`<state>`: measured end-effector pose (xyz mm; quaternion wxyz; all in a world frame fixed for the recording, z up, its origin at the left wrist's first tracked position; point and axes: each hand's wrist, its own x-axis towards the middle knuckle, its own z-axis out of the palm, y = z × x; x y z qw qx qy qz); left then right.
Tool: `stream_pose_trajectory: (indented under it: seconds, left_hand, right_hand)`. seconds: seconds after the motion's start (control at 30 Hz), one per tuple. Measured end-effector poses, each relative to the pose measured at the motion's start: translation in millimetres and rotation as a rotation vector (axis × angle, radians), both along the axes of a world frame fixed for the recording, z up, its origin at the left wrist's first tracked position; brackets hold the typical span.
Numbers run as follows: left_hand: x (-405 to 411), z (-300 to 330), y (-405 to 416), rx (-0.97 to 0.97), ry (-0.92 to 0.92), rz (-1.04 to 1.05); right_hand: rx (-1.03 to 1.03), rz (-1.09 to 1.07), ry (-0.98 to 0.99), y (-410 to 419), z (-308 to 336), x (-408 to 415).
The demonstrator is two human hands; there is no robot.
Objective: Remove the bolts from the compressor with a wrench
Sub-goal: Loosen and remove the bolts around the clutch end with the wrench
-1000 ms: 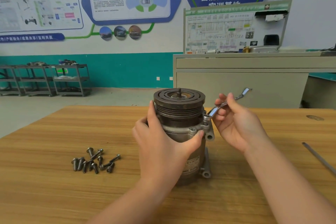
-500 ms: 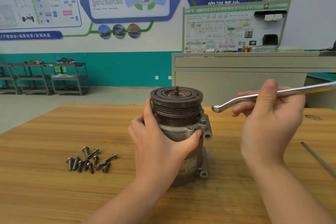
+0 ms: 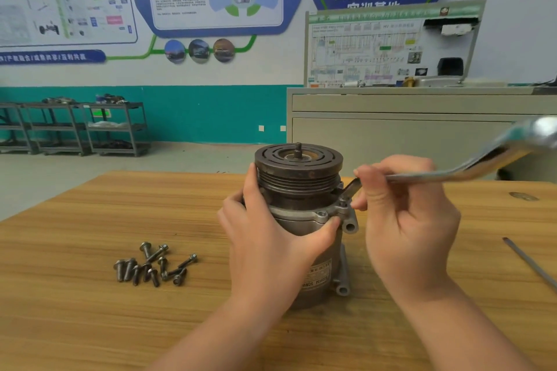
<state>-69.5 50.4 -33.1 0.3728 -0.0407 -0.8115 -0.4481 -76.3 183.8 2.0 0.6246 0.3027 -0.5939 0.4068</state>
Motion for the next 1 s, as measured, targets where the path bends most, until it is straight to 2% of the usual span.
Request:
stream_pose_trajectory:
  seconds: [0.17,0.27,0.33,0.4,0.43,0.5,0.63,0.67,0.73,0.83,1.0]
  left_hand:
    - [-0.1,8.1,2.1,0.049,-0.043,-0.012]
    - [0.6,9.9,2.7,0.072,-0.027,0.006]
    - [1.4,4.0,1.5,0.031,-0.013,0.009]
    - [0.0,-1.1,0.2,0.018,-0.009,0.013]
    - [-0.7,-1.3,0.4,0.02,-0.007,0.006]
    - [-2.1,-0.3,1.4,0.022,0.002,-0.007]
    - [-1.8,-1.3,1.0,0.021,0.012,-0.022]
    - [-2.3,-2.1,0.3,0.019,0.015,-0.021]
    - [-3.5,-3.4,-0.3,0.017,0.017,-0.022]
    - [-4.3,-3.9,0.1,0.022,0.028,-0.028]
    - [-4.6,-3.7,0.4,0.022,0.025,-0.035]
  right_hand:
    - [0.204,-0.073,0.096,-11.0,-9.8,1.2]
    - [0.177,-0.137,0.115,-18.1,-16.7,-1.1]
    - [-0.043,0.025,0.041,-22.0,-19.6,-0.8]
    - [-0.385,0.249,-0.085,-23.9,-14.7,1.5]
    - [-0.549,0.324,-0.163,-22.5,-11.4,0.9]
    - [-0.753,0.441,-0.369,-12.7,-3.6,-5.7]
    - [-0.878,0.815,-0.843,12.2,14.4,-26.3]
    - [-0.894,0.902,-0.903,15.5,16.0,-28.4]
    - [-0.946,1.003,-0.881,18.3,16.2,-28.5]
    - [-1.032,0.907,-0.731,18.3,14.2,-24.6]
    - [-0.869,0.548,-0.56,10.5,14.2,-15.6]
